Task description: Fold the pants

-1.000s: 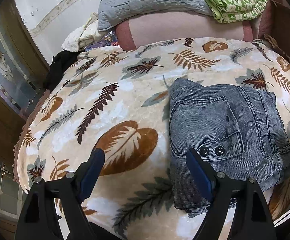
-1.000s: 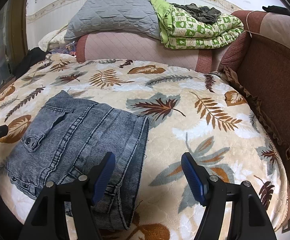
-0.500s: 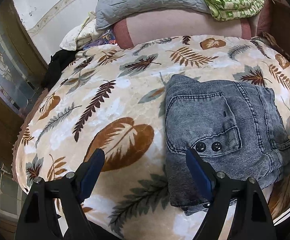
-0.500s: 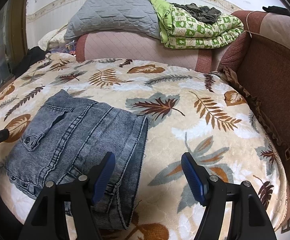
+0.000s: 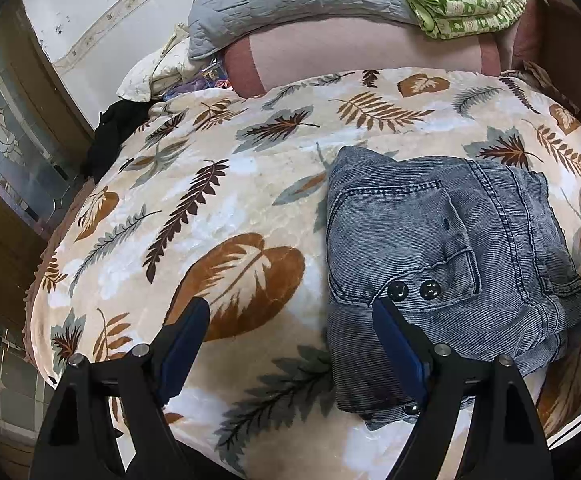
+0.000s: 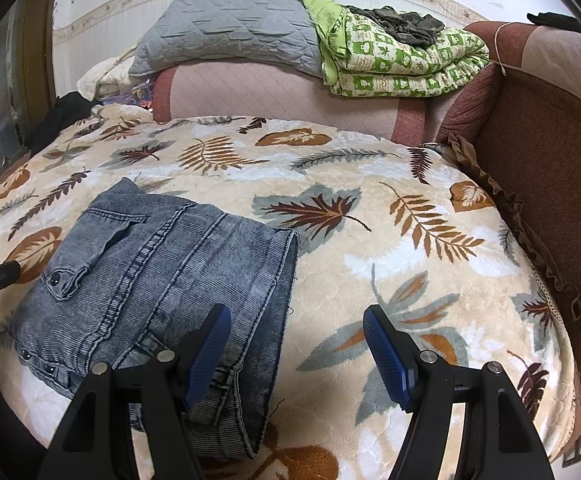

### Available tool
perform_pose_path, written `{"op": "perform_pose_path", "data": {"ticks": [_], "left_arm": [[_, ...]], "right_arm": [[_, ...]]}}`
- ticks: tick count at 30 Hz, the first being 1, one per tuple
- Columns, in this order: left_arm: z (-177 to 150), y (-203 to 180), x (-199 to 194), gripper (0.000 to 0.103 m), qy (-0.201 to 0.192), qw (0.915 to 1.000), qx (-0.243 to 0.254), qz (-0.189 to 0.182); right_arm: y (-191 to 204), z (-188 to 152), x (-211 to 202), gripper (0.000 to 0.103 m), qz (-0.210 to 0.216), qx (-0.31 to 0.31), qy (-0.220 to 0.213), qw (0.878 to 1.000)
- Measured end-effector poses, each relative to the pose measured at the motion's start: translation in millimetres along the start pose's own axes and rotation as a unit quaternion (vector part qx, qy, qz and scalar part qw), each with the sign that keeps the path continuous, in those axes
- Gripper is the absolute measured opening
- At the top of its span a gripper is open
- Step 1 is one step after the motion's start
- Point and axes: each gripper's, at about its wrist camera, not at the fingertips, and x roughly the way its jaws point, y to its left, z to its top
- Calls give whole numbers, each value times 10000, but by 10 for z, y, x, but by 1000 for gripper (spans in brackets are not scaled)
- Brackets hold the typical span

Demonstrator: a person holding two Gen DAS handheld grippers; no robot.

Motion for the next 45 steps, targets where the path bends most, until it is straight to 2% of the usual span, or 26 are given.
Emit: {"op": "perform_pose_path", "data": {"ticks": [45], "left_arm": [[39,-79,-79,84,-81,9999,137,19]], "right_arm": [[13,-8,0,72,-42,-62,-14,10000]]}}
